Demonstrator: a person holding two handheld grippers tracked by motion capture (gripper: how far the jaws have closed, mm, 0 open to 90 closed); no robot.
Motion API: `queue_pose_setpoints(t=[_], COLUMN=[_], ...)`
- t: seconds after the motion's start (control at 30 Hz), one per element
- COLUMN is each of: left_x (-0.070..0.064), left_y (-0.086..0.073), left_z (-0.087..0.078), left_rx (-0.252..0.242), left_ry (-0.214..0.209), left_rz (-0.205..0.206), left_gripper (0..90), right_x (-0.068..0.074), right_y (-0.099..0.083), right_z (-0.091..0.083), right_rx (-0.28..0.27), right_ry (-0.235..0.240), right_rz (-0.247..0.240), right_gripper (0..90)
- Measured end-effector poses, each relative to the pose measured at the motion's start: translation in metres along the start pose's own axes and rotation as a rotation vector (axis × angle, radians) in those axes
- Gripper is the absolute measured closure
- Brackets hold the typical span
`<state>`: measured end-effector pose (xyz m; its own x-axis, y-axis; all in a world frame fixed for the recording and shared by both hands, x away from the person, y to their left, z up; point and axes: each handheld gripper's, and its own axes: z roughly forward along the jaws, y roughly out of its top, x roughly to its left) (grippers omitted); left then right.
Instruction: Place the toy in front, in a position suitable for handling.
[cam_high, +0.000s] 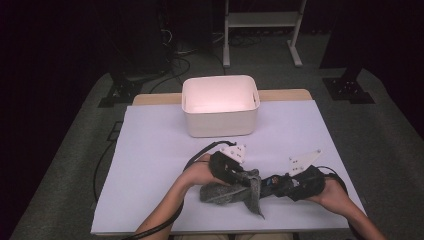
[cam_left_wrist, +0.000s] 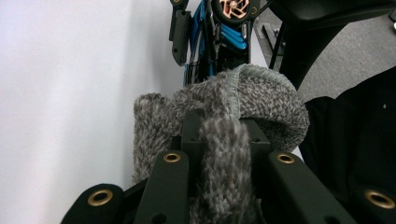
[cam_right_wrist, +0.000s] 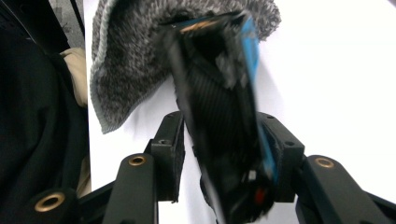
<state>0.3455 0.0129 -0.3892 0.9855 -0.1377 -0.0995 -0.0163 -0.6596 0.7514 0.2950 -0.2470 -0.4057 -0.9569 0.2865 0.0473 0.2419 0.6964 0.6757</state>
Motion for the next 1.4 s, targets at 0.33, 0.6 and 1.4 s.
queue_pose_setpoints(t=[0.33,0.6,1.4], left_x=[0.000,-0.003,-0.005], left_y=[0.011,0.019,0.009], left_z=[0.010,0.014,-0.015], left_rx=[0.015,0.059,0.014], left_ry=[0.001,0.024,0.063], left_rz=[0.028,0.063,0.041], left_gripper=[76.3,76.1,76.1], right_x=[-0.011,-0.017,-0.011], right_y=[-0.040,-0.051,-0.006], right_z=[0.007,0.016,0.030], right_rx=[-0.037,-0.034,0.094], right_ry=[0.037,0.026,0.008], right_rz=[0.112,0.145,-0.059], right_gripper=[51.1,51.5,55.0])
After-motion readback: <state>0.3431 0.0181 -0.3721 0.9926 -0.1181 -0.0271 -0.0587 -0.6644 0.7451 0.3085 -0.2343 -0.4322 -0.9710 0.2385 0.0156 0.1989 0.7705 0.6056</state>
